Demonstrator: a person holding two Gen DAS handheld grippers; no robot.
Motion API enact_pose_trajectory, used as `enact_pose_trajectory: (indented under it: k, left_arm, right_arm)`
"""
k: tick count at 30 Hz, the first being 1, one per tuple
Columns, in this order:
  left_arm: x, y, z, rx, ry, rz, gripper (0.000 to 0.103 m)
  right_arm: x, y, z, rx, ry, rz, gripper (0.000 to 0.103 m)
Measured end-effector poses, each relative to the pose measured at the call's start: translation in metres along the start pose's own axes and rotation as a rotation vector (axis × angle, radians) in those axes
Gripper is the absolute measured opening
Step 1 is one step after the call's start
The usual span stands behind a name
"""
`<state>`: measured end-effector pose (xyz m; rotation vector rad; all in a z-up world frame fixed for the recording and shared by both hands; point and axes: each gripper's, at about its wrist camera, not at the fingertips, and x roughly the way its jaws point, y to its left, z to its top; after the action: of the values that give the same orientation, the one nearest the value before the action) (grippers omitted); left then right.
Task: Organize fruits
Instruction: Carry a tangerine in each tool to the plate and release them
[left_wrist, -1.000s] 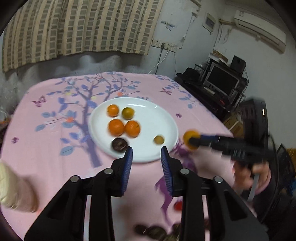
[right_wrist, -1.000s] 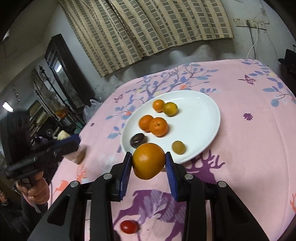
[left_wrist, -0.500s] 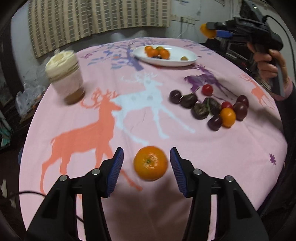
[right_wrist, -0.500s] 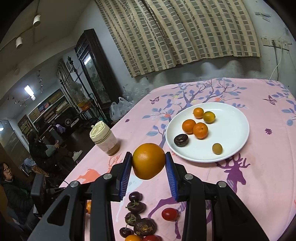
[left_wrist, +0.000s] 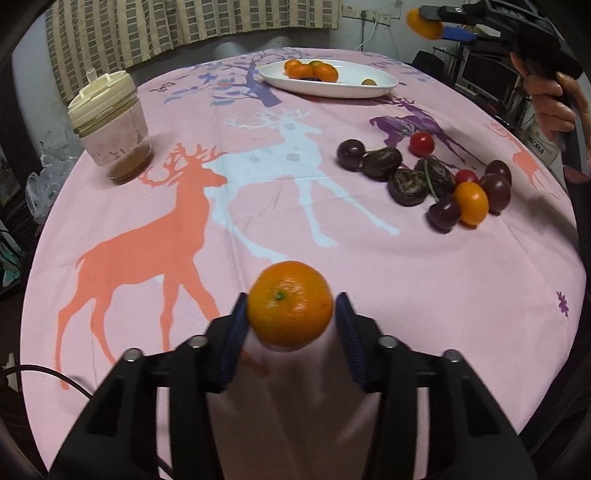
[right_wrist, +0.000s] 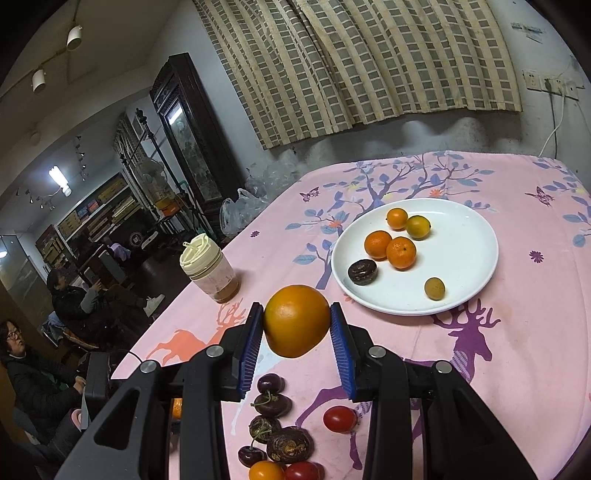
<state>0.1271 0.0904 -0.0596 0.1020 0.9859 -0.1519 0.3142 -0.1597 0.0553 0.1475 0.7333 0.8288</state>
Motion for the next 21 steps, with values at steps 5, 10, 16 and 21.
enact_pose_trajectory:
  k: [5, 10, 16, 21]
  left_arm:
    - [-0.005, 0.009, 0.034, -0.042, -0.046, -0.045, 0.042]
    - [0.010, -0.003, 0.120, -0.063, -0.150, -0.105, 0.043]
    - [0.069, -0.036, 0.235, -0.054, -0.182, -0.168, 0.043]
    - [0.126, -0.061, 0.292, -0.027, -0.141, -0.144, 0.043]
  right_arm:
    - [0.002, -0.011, 0.001, 0.018, -0.013, -0.028, 0.037]
    - [0.013, -0.038, 0.000, 0.059, -0.037, -0.101, 0.037]
    - [0.046, -0.085, 0.011, 0.131, -0.006, -0.217, 0.037]
    - [0.078, -0.121, 0.015, 0.157, 0.041, -0.286, 0.037]
